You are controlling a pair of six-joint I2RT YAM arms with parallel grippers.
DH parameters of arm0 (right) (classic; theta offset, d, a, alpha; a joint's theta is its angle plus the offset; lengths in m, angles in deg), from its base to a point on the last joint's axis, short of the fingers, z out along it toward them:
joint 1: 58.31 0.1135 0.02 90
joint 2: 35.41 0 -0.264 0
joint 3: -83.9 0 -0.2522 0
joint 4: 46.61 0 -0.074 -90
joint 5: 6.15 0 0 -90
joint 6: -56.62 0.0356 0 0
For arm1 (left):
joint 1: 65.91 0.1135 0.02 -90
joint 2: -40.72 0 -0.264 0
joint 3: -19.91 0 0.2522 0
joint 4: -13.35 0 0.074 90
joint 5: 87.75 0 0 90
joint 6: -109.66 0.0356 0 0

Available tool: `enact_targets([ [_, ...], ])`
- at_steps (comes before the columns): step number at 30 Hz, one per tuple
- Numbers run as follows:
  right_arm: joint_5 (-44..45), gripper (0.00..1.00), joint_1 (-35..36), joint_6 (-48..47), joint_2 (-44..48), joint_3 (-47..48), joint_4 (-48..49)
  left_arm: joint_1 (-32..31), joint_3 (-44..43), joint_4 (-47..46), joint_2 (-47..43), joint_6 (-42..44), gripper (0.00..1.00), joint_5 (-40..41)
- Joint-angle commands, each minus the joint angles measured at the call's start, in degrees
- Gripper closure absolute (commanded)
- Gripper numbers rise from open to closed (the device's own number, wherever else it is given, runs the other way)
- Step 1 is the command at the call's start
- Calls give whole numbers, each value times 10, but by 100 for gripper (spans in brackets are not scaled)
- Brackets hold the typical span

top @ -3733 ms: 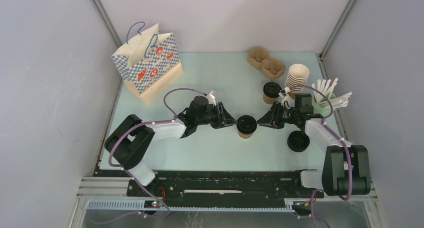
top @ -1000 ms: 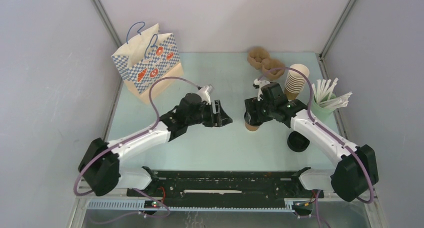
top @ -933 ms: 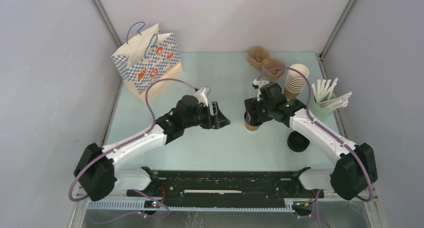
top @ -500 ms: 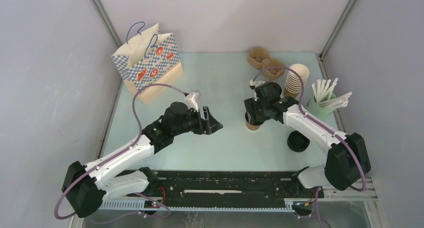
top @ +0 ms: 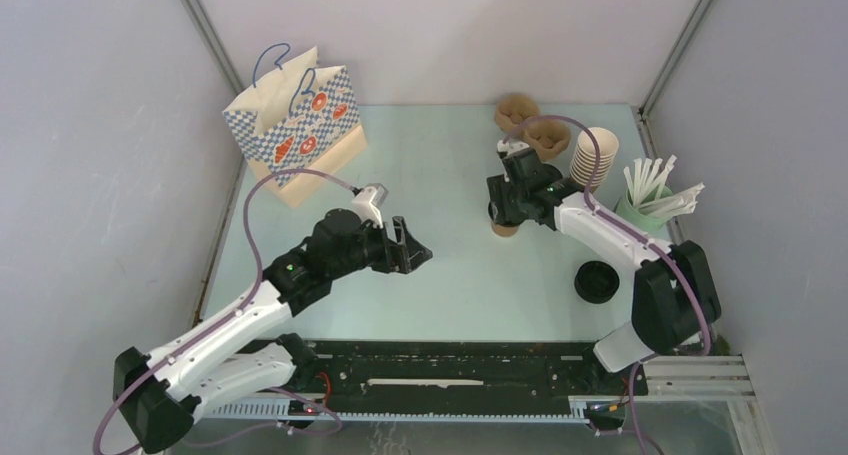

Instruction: Pack the takeout coffee

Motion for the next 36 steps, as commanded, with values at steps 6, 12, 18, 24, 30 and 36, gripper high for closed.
enact_targets([
  [6, 12, 14, -15, -10, -54, 75, 18, -2, -110, 131, -85, 80, 12, 112],
  [12, 2, 0, -12, 9, -10, 140, -64, 2, -212, 218, -114, 164, 0, 279],
  [18, -17, 0, -24, 73, 13, 184, -60, 20, -257, 204, -78, 145, 0, 454],
  [24, 30, 3, -88, 140, -76, 285, -19, 20, -318, 324, -10, 89, 0, 279],
  [30, 48, 8, -129, 208, -240, 468, -84, 20, -362, 471, -3, 72, 1, 272],
  [36, 115, 9, -136, 209, -384, 599, -107, 20, -371, 497, 10, 134, 0, 297],
])
